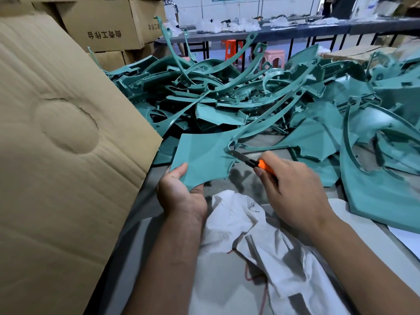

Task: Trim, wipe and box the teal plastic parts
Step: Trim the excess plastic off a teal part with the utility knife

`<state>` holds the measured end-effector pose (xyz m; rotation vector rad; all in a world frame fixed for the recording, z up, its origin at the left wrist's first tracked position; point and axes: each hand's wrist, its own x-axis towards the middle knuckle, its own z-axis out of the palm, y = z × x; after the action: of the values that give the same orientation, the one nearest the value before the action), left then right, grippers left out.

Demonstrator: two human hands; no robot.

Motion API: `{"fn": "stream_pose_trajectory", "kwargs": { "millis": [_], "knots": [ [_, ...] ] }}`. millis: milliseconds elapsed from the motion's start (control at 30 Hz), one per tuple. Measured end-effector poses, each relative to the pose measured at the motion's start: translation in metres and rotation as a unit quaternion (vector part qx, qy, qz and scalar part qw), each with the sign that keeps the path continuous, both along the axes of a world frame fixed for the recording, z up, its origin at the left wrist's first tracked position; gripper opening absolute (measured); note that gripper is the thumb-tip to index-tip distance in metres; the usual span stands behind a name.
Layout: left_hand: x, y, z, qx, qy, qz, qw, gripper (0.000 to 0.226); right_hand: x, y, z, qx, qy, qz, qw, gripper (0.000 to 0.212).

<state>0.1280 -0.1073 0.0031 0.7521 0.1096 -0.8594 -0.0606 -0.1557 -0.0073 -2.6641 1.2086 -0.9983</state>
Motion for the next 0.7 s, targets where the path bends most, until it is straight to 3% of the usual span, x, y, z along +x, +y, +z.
{"fn": "stream_pose_trajectory", "kwargs": {
  "millis": [200, 367, 700],
  "knots": [
    [-0.001, -0.002, 0.002, 0.021, -0.054, 0.03, 0.998, 0.04, 0.008, 0.009, 0.001, -0.02, -0.001, -0.083, 0.996, 0.019],
    [-0.006, 0.001, 0.006, -0.004, -0.083, 0.05, 0.995, 0.045, 0.009, 0.007, -0.004, 0.068, -0.041, -0.038, 0.996, 0.021],
    [-0.006, 0.001, 0.004, -0.045, -0.055, 0.006, 0.997, 0.04, -0.001, 0.001, 0.0, 0.039, -0.089, 0.016, 0.995, 0.021]
  ]
}}
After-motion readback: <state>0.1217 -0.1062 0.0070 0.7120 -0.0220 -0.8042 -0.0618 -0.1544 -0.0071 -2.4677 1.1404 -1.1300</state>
